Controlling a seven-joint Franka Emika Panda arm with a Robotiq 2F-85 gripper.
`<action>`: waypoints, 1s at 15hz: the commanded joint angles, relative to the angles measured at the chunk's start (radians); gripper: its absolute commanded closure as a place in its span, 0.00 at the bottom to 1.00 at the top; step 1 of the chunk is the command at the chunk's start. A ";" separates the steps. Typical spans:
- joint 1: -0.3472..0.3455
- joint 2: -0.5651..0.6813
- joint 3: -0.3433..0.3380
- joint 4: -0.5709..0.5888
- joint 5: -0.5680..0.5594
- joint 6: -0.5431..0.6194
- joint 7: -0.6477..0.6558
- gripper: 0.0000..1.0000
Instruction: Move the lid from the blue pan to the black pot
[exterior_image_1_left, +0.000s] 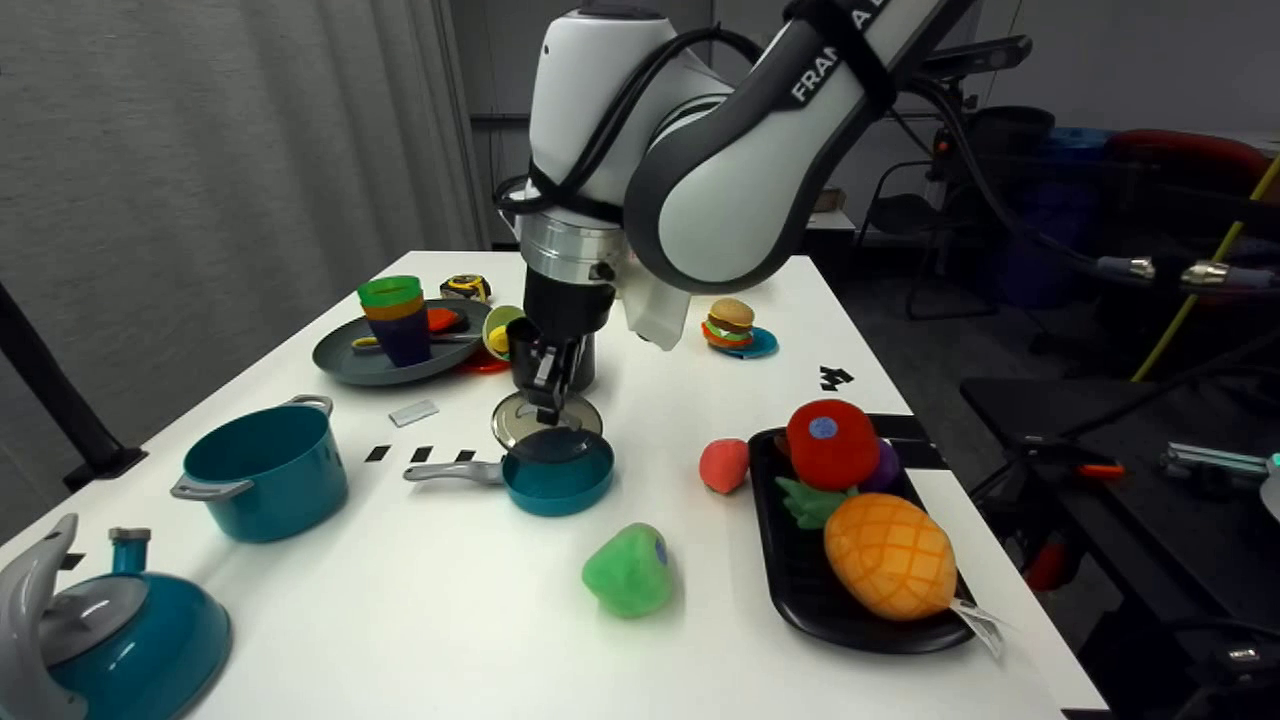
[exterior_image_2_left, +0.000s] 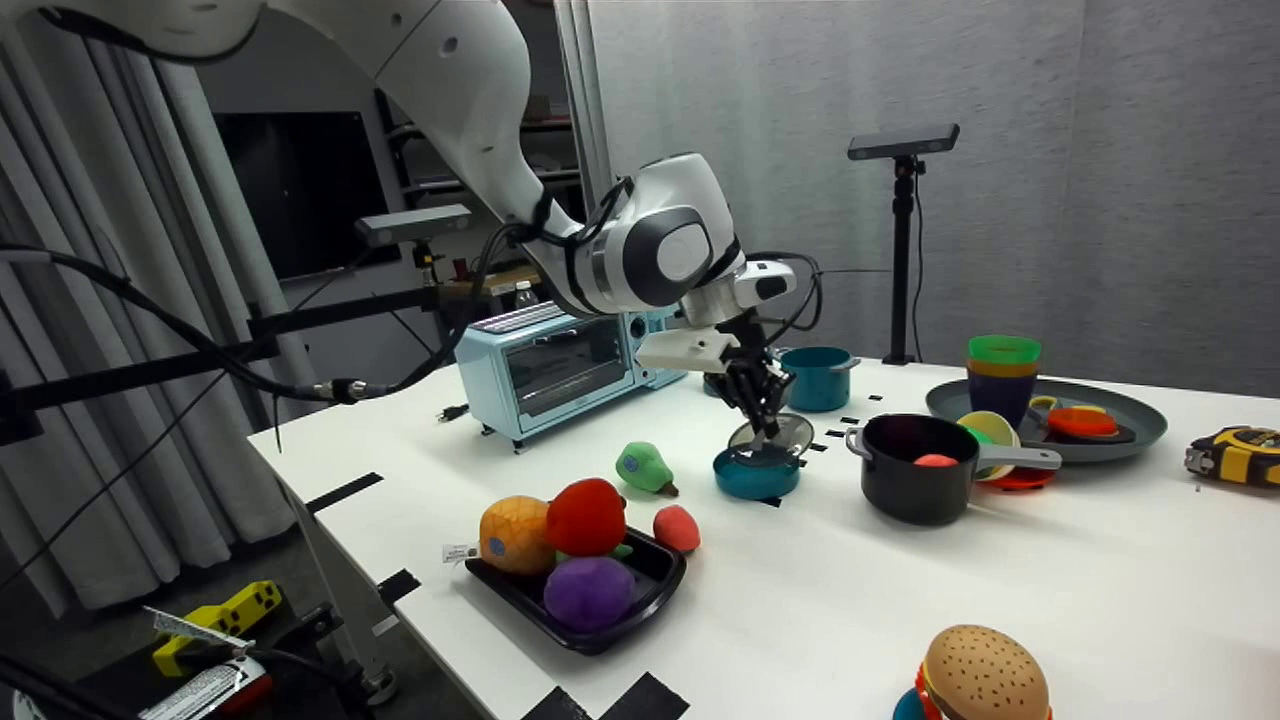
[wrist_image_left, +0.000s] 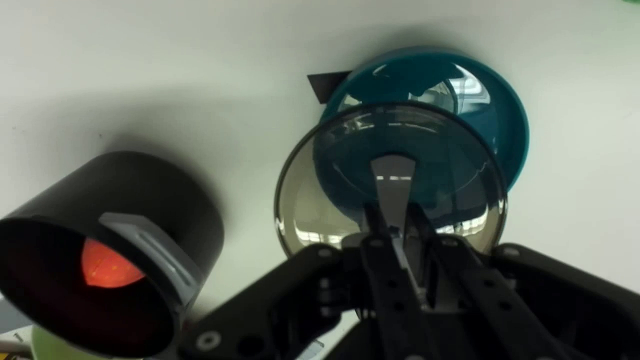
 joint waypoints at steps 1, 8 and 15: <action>0.016 -0.096 -0.016 -0.059 0.004 -0.046 0.020 0.96; -0.017 -0.170 0.035 0.007 0.059 -0.282 -0.005 0.96; -0.058 -0.144 0.015 0.143 0.122 -0.432 0.016 0.96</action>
